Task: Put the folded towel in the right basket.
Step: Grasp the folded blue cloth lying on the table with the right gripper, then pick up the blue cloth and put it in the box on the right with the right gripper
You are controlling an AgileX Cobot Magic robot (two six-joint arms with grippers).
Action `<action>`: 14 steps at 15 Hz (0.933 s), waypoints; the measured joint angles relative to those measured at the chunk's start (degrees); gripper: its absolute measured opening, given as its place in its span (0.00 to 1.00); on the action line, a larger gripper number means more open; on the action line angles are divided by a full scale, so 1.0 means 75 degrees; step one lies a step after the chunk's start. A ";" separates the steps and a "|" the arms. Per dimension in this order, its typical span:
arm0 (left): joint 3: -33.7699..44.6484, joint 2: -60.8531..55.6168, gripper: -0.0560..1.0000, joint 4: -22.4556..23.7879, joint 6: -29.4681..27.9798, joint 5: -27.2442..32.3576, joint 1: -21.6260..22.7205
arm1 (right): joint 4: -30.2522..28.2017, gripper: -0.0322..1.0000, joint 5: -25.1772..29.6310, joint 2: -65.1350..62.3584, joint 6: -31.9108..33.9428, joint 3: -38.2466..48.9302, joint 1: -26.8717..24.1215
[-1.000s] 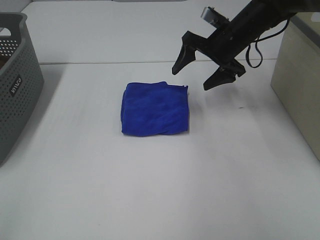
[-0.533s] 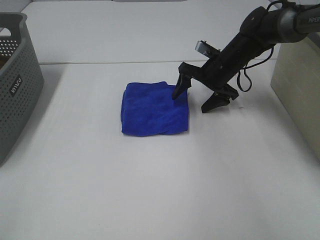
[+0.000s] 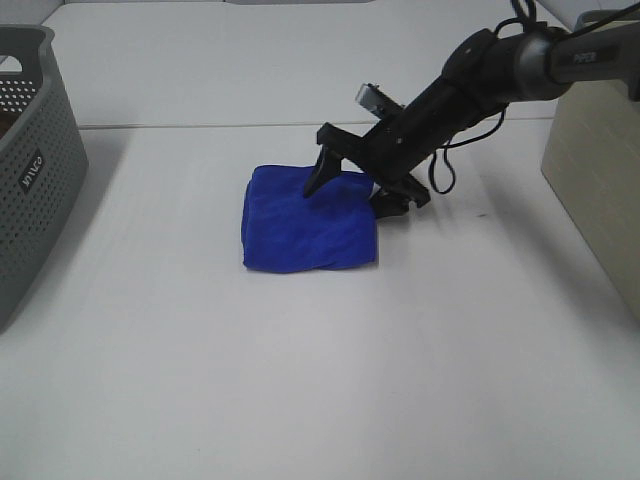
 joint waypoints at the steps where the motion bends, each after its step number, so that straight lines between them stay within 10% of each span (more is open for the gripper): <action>1: 0.0000 0.0000 0.98 0.0000 0.0000 0.0000 0.0000 | 0.0199 0.68 -0.0214 0.0084 0.0000 0.0000 0.0252; 4: 0.0000 0.0000 0.98 0.0000 0.0000 0.0000 0.0000 | 0.0443 0.13 -0.0810 0.0283 0.0000 0.0015 0.0764; 8: 0.0000 0.0000 0.98 0.0000 0.0000 0.0000 0.0000 | 0.0367 0.10 -0.0504 0.0290 0.0000 -0.0214 0.0741; 14: 0.0000 0.0000 0.98 0.0015 0.0000 0.0000 0.0000 | -0.0076 0.10 0.2468 -0.0810 0.0260 -0.2559 -0.0772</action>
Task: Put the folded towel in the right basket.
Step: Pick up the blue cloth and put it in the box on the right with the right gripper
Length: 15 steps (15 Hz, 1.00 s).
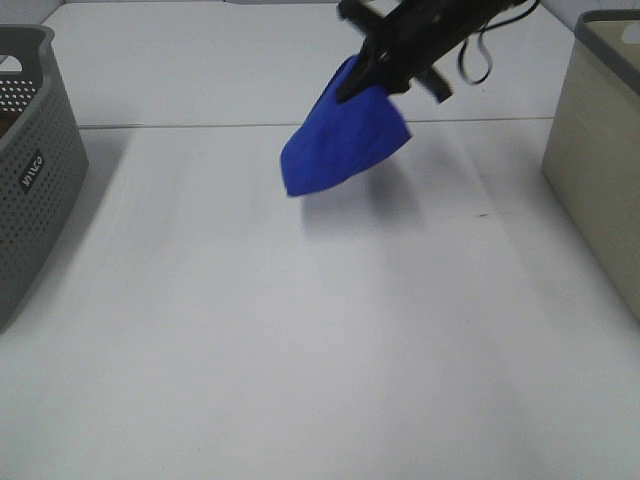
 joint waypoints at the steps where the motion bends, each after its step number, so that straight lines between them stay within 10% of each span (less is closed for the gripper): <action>1: 0.0000 0.0000 0.98 0.0000 0.0000 0.0000 0.0000 | -0.0115 0.10 0.0237 -0.0313 0.0069 -0.0290 -0.0466; 6: 0.0000 0.0000 0.98 0.0084 0.0000 0.0000 0.0000 | -0.1803 0.10 0.0298 -0.2758 0.0359 0.0252 -0.3461; 15: 0.0000 0.0000 0.98 0.0115 0.0000 0.0000 0.0000 | -0.4141 0.20 0.0099 -0.3751 0.0176 0.2292 -0.4691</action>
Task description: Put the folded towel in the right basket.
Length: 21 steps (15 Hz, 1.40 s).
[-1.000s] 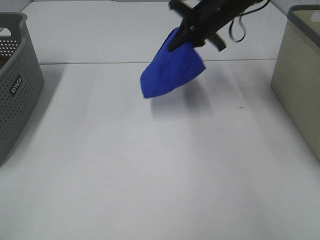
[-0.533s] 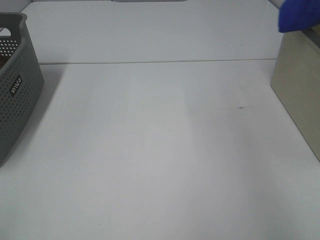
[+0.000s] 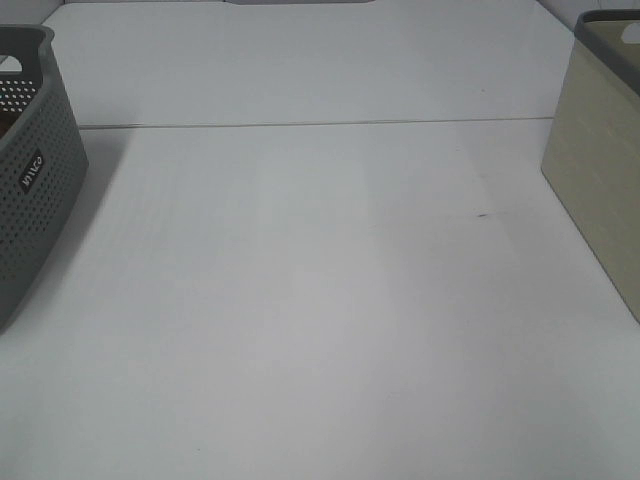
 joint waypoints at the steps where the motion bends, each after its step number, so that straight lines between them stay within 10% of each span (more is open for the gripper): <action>1: 0.0000 0.0000 0.98 0.0000 0.0000 0.0000 0.0000 | -0.0008 0.40 -0.0053 0.0031 0.0000 0.0000 0.0031; 3: 0.0000 0.0000 0.98 0.0000 0.0000 0.0000 0.0000 | -0.0038 0.79 -0.0061 0.0069 -0.0061 0.0000 0.0076; 6: 0.0000 0.0000 0.98 0.0000 0.0000 0.0000 0.0000 | 0.0733 0.97 0.0038 0.0031 -0.0260 0.0000 0.0115; 17: 0.0000 0.0000 0.98 0.0000 0.0000 0.0000 0.0000 | 0.1085 0.98 -0.0504 -0.0840 0.0367 0.0000 0.3361; 21: 0.0000 0.0000 0.98 0.0000 0.0000 0.0000 0.0000 | -0.1681 0.98 -0.0038 -0.0955 0.1612 0.0222 0.3400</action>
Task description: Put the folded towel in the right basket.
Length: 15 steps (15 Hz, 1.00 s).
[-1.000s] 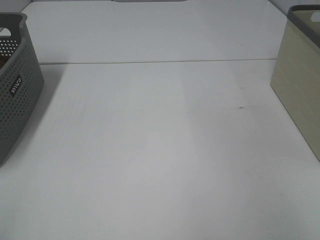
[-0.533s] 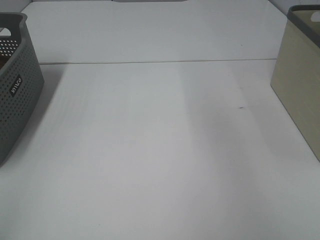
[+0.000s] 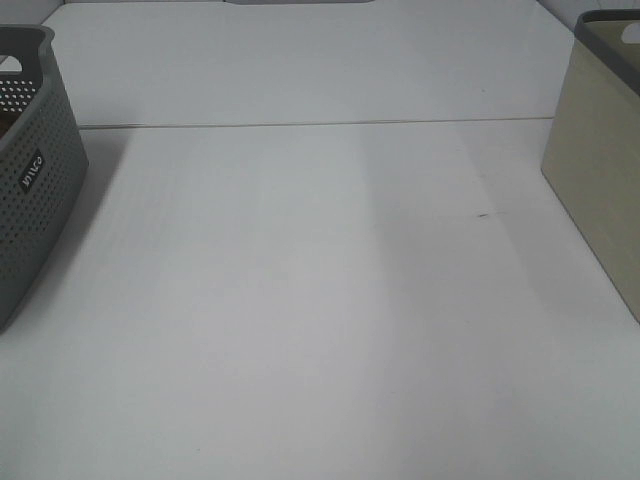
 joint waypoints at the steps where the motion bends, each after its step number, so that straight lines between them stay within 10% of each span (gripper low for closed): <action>1: 0.0000 0.0000 0.98 0.0000 0.0000 0.0000 0.0000 | -0.0374 0.98 0.0099 -0.0244 0.0176 0.0328 -0.0008; 9: 0.0000 0.0000 0.98 0.0000 0.0000 0.0000 0.0000 | -0.0176 0.98 -0.1727 -0.5355 0.0344 0.6119 -0.0008; 15: 0.0000 0.0000 0.98 0.0000 0.0000 0.0000 0.0000 | -0.0176 0.98 -0.1902 -0.9236 0.0199 0.8426 -0.0008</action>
